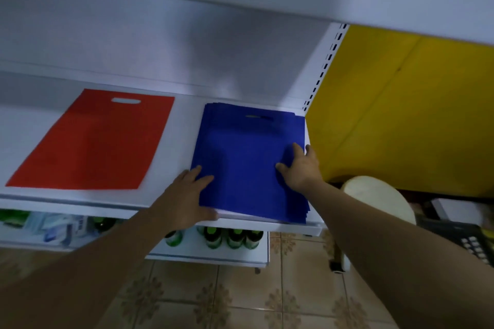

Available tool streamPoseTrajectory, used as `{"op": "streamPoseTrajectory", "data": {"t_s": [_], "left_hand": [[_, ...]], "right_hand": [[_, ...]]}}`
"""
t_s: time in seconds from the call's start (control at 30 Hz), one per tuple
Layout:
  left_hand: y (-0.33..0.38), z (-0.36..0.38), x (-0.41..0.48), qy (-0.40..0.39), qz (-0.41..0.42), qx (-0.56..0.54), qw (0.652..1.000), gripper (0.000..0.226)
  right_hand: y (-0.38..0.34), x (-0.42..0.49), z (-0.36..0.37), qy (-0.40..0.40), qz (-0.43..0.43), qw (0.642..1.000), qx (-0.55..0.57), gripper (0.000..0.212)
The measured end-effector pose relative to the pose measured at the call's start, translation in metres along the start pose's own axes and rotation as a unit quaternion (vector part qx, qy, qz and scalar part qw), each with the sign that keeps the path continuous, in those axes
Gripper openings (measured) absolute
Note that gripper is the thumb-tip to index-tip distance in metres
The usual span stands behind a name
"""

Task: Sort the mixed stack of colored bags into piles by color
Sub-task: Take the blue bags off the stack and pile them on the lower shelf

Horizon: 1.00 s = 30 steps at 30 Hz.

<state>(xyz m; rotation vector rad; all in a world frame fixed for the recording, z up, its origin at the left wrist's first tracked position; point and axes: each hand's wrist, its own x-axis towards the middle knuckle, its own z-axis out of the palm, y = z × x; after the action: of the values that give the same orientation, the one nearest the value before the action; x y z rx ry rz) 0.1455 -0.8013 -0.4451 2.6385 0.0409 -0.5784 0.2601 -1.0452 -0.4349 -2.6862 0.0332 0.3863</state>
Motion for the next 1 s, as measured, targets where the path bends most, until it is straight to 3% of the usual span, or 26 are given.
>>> {"op": "streamPoseTrajectory", "data": {"t_s": [0.13, 0.33, 0.53, 0.83, 1.0], "left_hand": [[0.0, 0.005, 0.003, 0.057, 0.006, 0.022, 0.998, 0.087], [0.006, 0.007, 0.002, 0.064, -0.007, 0.032, 0.997, 0.087], [0.016, -0.015, -0.019, 0.054, -0.034, -0.046, 0.997, 0.086], [0.039, -0.081, -0.099, 0.079, 0.008, -0.047, 0.996, 0.073], [0.047, -0.122, -0.178, 0.133, 0.051, -0.013, 0.99, 0.068]], "right_hand": [[-0.002, 0.002, 0.001, -0.006, -0.037, 0.999, 0.022, 0.067], [-0.001, 0.013, 0.002, -0.033, -0.065, 0.997, 0.004, 0.07], [-0.006, -0.004, -0.014, -0.039, -0.058, 0.996, -0.046, 0.071], [-0.056, -0.099, -0.083, -0.003, -0.102, 0.992, -0.075, 0.068], [-0.098, -0.184, -0.123, 0.045, -0.121, 0.989, -0.078, 0.066]]}}
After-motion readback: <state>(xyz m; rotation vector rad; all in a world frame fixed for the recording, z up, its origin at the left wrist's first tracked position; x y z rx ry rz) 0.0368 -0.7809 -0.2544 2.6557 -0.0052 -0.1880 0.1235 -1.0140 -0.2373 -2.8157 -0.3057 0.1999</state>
